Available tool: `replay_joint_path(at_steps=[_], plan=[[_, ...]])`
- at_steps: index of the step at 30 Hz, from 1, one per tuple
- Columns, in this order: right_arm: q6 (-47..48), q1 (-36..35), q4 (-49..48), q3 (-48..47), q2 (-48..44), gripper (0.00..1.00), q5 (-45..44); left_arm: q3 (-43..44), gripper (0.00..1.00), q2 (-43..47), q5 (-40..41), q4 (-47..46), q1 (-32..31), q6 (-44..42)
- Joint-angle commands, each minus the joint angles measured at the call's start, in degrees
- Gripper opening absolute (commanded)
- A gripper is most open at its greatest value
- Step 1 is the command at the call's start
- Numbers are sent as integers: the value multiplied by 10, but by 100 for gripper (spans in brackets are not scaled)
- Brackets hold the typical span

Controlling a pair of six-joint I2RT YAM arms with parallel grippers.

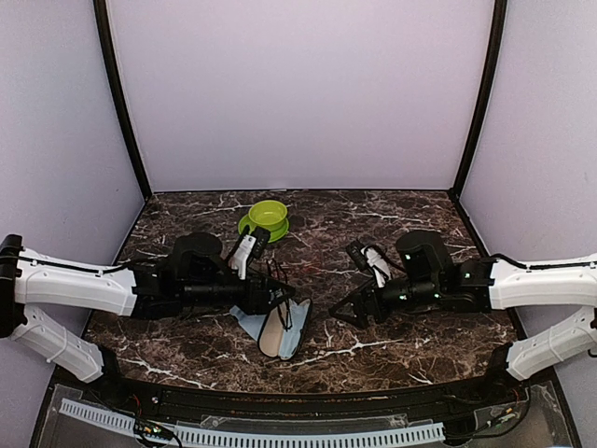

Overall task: Organize the sunglasses
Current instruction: Place the sunglasses in the sunglasses case.

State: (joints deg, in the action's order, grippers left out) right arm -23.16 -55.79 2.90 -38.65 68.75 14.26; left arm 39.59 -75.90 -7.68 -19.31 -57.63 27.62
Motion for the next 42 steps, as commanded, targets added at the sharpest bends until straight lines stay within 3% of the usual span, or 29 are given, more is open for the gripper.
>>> replay_joint_path(at_steps=[1, 8, 21, 42], plan=[[7, -5, -11, -13, 12, 83, -7, 14, 35, 0, -4, 93, 4, 4], [5, -5, -15, -3, 9, 83, -7, 84, 35, -76, -64, 184, 23, 34], [2, -4, -23, 24, -11, 83, -15, 157, 35, -155, -120, 262, 36, 35], [7, -4, -25, 34, -22, 83, -17, 238, 35, -215, -148, 369, 52, 15]])
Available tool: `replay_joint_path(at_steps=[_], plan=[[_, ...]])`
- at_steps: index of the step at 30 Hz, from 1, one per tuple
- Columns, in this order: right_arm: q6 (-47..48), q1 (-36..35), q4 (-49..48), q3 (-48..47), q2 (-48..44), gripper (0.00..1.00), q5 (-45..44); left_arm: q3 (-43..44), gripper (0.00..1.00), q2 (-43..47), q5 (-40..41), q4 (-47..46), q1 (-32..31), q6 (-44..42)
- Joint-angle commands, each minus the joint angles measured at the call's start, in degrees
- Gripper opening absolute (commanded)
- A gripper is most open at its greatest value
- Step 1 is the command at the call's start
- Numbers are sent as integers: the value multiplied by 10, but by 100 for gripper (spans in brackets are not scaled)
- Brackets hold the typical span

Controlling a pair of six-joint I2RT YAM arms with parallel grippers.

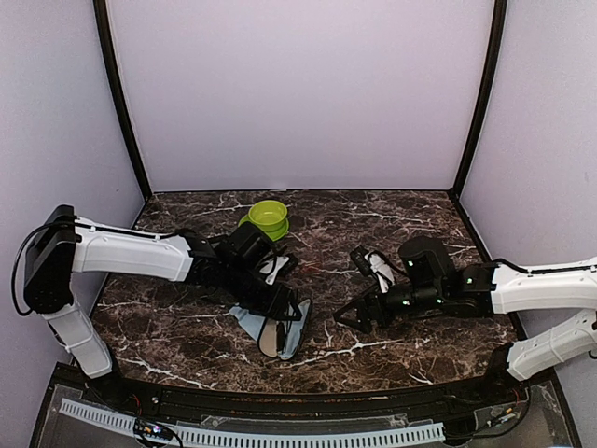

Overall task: Organize the sunglasses
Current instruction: Place the sunglasses in the sunglasses case.

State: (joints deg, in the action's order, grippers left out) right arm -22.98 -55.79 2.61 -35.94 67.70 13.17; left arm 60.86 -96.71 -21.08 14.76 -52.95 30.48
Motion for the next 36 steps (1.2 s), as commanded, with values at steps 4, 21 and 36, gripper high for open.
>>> replay_joint_path(at_steps=[4, 21, 36], plan=[[2, -4, -26, 12, -14, 83, -6, 36, 35, -18, -26, 38, 13, -11], [-3, -3, -30, 35, -35, 83, -12, 96, 36, -77, -50, 100, 21, -16], [-2, -2, -37, 47, -39, 83, -11, 110, 39, -100, -55, 120, 22, 2]])
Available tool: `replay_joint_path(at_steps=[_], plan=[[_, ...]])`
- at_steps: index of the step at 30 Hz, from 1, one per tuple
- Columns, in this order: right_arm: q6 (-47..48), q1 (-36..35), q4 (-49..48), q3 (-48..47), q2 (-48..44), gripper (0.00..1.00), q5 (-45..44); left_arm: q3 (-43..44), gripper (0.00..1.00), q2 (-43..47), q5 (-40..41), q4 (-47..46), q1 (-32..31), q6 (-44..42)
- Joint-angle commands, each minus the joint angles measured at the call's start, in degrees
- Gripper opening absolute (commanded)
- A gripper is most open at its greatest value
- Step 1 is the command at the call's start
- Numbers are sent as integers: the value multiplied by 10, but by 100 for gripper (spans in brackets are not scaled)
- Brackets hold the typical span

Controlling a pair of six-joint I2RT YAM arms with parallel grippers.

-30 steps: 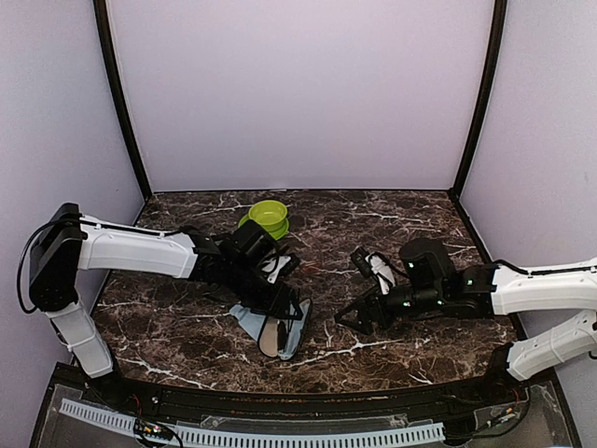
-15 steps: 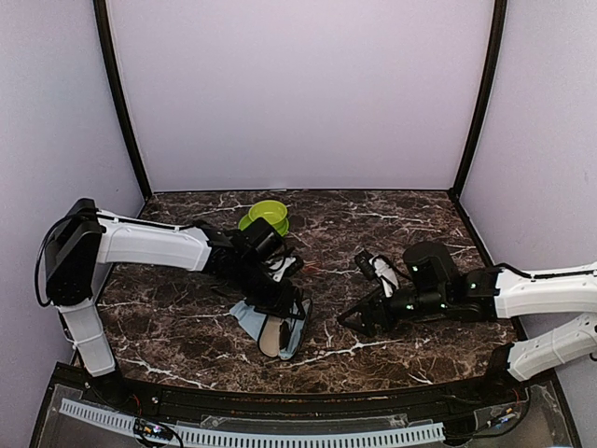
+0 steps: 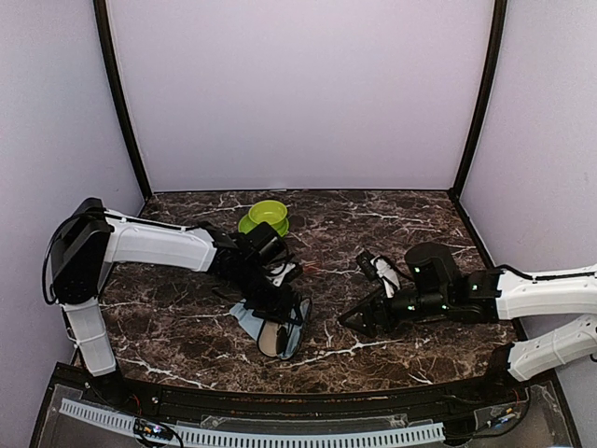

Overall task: Organize the sunglasses
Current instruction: Place the sunglasses in the sunglasses case.

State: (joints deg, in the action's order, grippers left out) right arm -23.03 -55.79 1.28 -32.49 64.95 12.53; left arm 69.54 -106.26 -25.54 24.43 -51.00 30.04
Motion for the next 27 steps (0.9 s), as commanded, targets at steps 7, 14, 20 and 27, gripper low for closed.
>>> replay_joint_path(at_steps=[7, 14, 20, 27], plan=[[-1, -2, -23, 18, -20, 83, -6, 32, 43, -19, -29, 25, 8, 24], [1, 0, -26, 28, -31, 83, -6, 35, 45, -28, -29, 31, 9, 37], [3, 3, -33, 36, -34, 83, 0, 43, 50, -36, -25, 41, 9, 40], [6, 7, -36, 46, -43, 83, 3, 47, 59, -40, -19, 51, 9, 42]])
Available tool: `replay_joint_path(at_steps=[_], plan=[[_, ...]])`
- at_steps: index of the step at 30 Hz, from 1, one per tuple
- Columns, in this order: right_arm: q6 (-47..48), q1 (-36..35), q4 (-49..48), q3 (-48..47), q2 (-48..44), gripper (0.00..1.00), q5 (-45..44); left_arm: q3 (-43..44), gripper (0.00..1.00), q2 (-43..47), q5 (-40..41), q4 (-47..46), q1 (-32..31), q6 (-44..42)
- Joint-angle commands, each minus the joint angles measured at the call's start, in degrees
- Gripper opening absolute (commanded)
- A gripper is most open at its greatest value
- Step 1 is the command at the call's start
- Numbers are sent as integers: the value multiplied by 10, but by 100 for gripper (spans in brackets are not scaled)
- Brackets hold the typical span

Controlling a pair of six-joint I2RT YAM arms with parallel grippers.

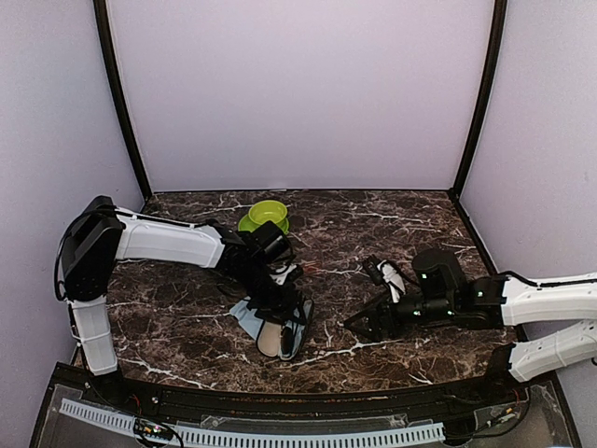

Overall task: Organize the sunglasses
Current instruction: Place the sunglasses in the sunglasses case.

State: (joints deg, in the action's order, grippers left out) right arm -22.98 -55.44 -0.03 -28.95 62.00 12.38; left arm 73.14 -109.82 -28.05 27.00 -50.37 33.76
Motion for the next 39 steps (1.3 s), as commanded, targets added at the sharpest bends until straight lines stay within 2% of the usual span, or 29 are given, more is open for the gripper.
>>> replay_joint_path(at_steps=[1, 17, 23, 26, 39], plan=[[6, 5, -23, 11, -15, 83, 6, 10, 60, -5, 7, 26, 3, 6], [5, 11, -26, 23, -30, 83, 14, 18, 67, 7, 24, 24, 1, 13], [4, 11, -26, 21, -29, 83, 14, 25, 79, 27, 53, 27, -3, 8], [4, 11, -26, 18, -25, 83, 15, 26, 82, 33, 59, 24, -8, 6], [0, 11, -35, 8, -4, 83, 21, 25, 82, 61, 91, 20, -20, -3]])
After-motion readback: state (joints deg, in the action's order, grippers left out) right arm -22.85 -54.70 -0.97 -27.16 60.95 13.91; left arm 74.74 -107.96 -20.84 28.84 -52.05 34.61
